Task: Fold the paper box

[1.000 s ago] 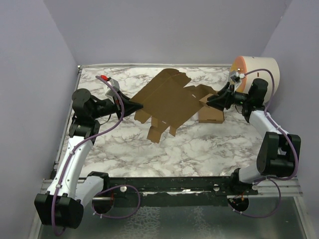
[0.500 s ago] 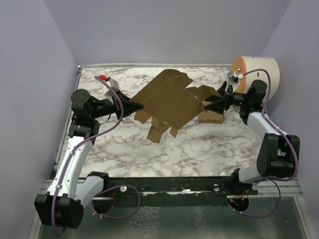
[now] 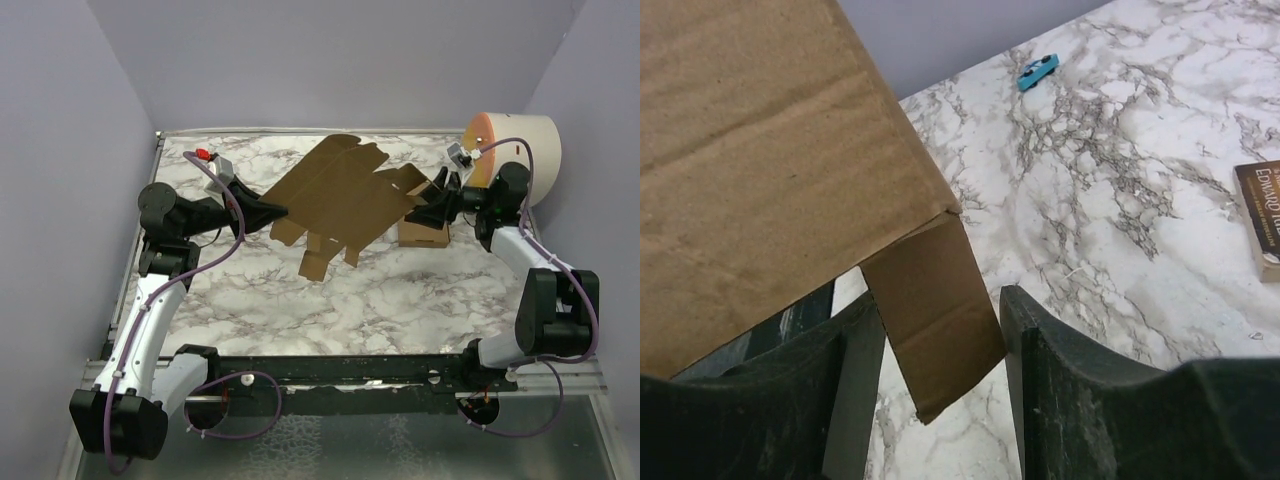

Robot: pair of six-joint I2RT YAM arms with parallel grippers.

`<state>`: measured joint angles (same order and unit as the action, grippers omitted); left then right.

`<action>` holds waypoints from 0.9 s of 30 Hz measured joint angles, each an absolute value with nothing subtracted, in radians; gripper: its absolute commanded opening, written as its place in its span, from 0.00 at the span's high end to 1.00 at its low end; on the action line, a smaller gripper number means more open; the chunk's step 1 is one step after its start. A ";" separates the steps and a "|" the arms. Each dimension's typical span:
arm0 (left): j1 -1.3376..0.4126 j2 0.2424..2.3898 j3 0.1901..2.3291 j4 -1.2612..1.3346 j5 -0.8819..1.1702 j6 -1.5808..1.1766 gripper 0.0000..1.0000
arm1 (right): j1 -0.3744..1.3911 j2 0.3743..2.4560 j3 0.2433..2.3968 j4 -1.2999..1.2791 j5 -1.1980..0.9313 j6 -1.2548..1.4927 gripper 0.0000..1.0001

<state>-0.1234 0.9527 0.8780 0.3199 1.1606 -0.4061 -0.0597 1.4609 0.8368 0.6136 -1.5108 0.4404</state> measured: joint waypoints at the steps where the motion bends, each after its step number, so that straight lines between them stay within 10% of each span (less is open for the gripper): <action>1: -0.123 0.953 0.878 0.325 1.161 -0.409 1.00 | -0.060 1.461 0.833 0.629 -1.514 0.450 0.39; 10: -0.096 0.952 0.878 0.312 1.157 -0.401 1.00 | -0.076 1.433 0.873 0.498 -1.544 0.334 0.10; 18: -0.065 0.942 0.884 0.312 1.130 -0.401 1.00 | -0.151 1.399 1.118 -0.149 -1.537 -0.256 0.09; 27: -0.065 0.908 0.932 0.271 1.122 -0.245 1.00 | -0.192 1.362 1.152 -0.253 -1.377 -0.278 0.10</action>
<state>-0.0647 0.9085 0.9321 0.2710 1.1217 -0.2455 -0.1921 1.3617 1.1519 -0.2527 -1.3769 -0.2775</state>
